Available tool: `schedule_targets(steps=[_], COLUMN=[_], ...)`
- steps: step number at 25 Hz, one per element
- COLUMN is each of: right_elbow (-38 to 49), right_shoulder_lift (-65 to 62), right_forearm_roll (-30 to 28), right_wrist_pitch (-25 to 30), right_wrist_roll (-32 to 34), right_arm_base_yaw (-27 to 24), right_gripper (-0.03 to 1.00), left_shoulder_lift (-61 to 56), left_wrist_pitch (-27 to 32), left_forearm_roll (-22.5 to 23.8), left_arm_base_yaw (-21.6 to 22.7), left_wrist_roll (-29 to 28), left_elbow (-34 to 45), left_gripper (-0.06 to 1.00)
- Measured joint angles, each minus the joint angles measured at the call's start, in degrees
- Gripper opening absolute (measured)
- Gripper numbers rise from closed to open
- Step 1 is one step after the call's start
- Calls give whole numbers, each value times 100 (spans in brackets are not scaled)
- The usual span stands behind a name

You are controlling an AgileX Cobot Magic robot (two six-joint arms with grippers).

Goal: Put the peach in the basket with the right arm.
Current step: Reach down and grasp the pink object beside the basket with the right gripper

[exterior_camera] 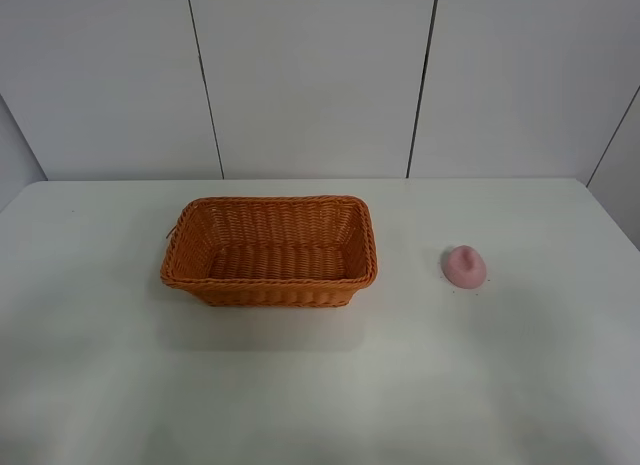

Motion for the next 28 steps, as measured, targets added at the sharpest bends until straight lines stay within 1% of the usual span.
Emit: schedule_targets(steps=[10, 13, 15, 19, 23, 28], right_elbow=[0, -65, -186, -707, -1500, -2692], right_shoulder_lift=[0, 304, 838, 2433, 4312, 6800], right_forearm_roll=[-10, -56, -56, -56, 50, 116], right_wrist_pitch=[0, -20, -118, -425, -576, -606], right_wrist_roll=[0, 0, 0, 0, 0, 0], right_arm_base_yaw=[0, 0, 0, 0, 0, 0], right_gripper=[70, 70, 70, 70, 70, 70], left_shoulder_lift=[0, 0, 0, 0, 0, 0], left_wrist_pitch=[0, 0, 0, 0, 0, 0], left_forearm_roll=[0, 0, 0, 0, 0, 0], left_arm_base_yaw=[0, 0, 0, 0, 0, 0], left_wrist_roll=[0, 0, 0, 0, 0, 0], left_elbow=[0, 0, 0, 0, 0, 0], left_gripper=[99, 99, 99, 99, 99, 99])
